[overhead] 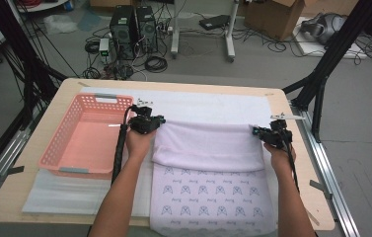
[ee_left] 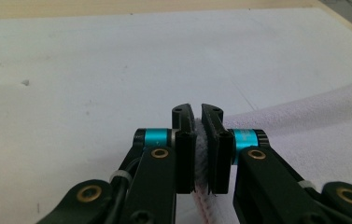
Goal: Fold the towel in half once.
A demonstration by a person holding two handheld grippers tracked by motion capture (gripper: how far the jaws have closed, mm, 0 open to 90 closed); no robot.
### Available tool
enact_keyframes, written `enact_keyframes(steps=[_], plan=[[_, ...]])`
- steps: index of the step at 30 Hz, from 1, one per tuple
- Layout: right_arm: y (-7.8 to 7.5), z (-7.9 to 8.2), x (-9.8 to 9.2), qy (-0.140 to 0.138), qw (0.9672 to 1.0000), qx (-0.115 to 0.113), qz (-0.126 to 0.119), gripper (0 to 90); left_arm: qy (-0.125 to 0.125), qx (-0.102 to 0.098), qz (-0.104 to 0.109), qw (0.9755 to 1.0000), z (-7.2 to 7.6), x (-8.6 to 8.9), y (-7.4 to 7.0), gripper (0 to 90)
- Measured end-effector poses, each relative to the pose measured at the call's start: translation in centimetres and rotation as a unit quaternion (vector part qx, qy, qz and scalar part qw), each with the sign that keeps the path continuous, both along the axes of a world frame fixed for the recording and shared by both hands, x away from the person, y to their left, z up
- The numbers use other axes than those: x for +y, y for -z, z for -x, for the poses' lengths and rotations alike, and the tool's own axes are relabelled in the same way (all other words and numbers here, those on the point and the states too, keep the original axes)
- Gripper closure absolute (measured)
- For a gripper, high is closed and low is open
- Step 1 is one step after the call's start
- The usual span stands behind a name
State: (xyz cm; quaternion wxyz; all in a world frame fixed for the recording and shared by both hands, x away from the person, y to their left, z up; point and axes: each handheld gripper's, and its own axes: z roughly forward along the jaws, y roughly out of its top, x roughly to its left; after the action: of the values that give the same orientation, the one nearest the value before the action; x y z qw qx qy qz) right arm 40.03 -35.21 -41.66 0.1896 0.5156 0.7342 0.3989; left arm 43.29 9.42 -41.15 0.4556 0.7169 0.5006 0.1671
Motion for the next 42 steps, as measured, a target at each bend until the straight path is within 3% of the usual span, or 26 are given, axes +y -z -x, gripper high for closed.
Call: enact_keyframes(steps=[5, 7, 13, 14, 16, 17, 23, 26, 28, 32, 37, 38, 40, 42], plan=[[-0.2, -1.2, 0.0, 0.014, 0.9998, 0.002, -0.013, 82.0, -0.003, -0.018, 0.012, 0.9998, -0.9, 0.1, -0.1, 83.8], [-0.3, -1.6, 0.1, 0.013, 0.9999, -0.009, -0.006, 82.0, -0.004, -0.017, 0.013, 0.9998, -1.2, 0.1, 0.3, 83.8], [-0.1, -2.7, 0.6, 0.014, 0.9999, -0.003, 0.003, 81.9, -0.011, -0.005, 0.018, 0.9998, -1.6, 0.2, 1.1, 82.6], [0.1, -2.8, 0.7, 0.015, 0.9999, 0.001, 0.007, 81.1, -0.014, -0.005, 0.017, 0.9997, -1.6, 0.0, 1.2, 79.5], [0.5, -2.9, 0.7, 0.023, 0.9996, 0.013, 0.005, 70.7, -0.013, -0.002, 0.025, 0.9996, -1.4, -0.1, 1.1, 62.6], [0.5, -2.9, 0.7, 0.028, 0.9995, 0.017, 0.005, 67.1, -0.008, -0.004, 0.022, 0.9997, -1.3, -0.2, 1.0, 59.7], [-0.1, -1.4, 0.2, 0.029, 0.9995, 0.007, -0.006, 65.2, 0.040, 0.008, 0.006, 0.9992, 0.2, -0.6, 0.2, 52.5], [-0.7, -0.5, -0.1, 0.022, 0.9996, 0.013, -0.010, 65.5, 0.029, -0.017, 0.012, 0.9994, 1.3, -0.7, 0.4, 53.9], [-1.0, 0.2, -0.2, 0.015, 0.9998, 0.011, -0.009, 67.2, 0.035, 0.000, 0.016, 0.9993, 1.7, -0.6, 0.8, 53.0], [-1.4, 1.4, -0.3, 0.000, 0.9999, 0.008, -0.012, 67.9, 0.043, 0.000, 0.018, 0.9989, 2.7, -0.2, 1.2, 53.4], [-0.5, 2.7, -0.5, -0.022, 0.9993, 0.026, -0.016, 66.8, 0.069, 0.013, 0.017, 0.9974, 4.1, -0.3, 1.9, 53.3], [-0.2, 2.9, -0.6, -0.025, 0.9990, 0.031, -0.020, 66.9, 0.076, 0.019, 0.007, 0.9969, 4.4, -0.5, 2.0, 53.0], [0.5, 3.4, -0.8, -0.027, 0.9985, 0.042, -0.021, 66.9, 0.069, -0.002, 0.005, 0.9976, 5.2, -0.7, 2.2, 53.1], [0.8, 3.8, -0.8, -0.030, 0.9980, 0.049, -0.027, 66.8, 0.073, 0.000, -0.006, 0.9973, 5.8, -0.8, 2.4, 54.3]])
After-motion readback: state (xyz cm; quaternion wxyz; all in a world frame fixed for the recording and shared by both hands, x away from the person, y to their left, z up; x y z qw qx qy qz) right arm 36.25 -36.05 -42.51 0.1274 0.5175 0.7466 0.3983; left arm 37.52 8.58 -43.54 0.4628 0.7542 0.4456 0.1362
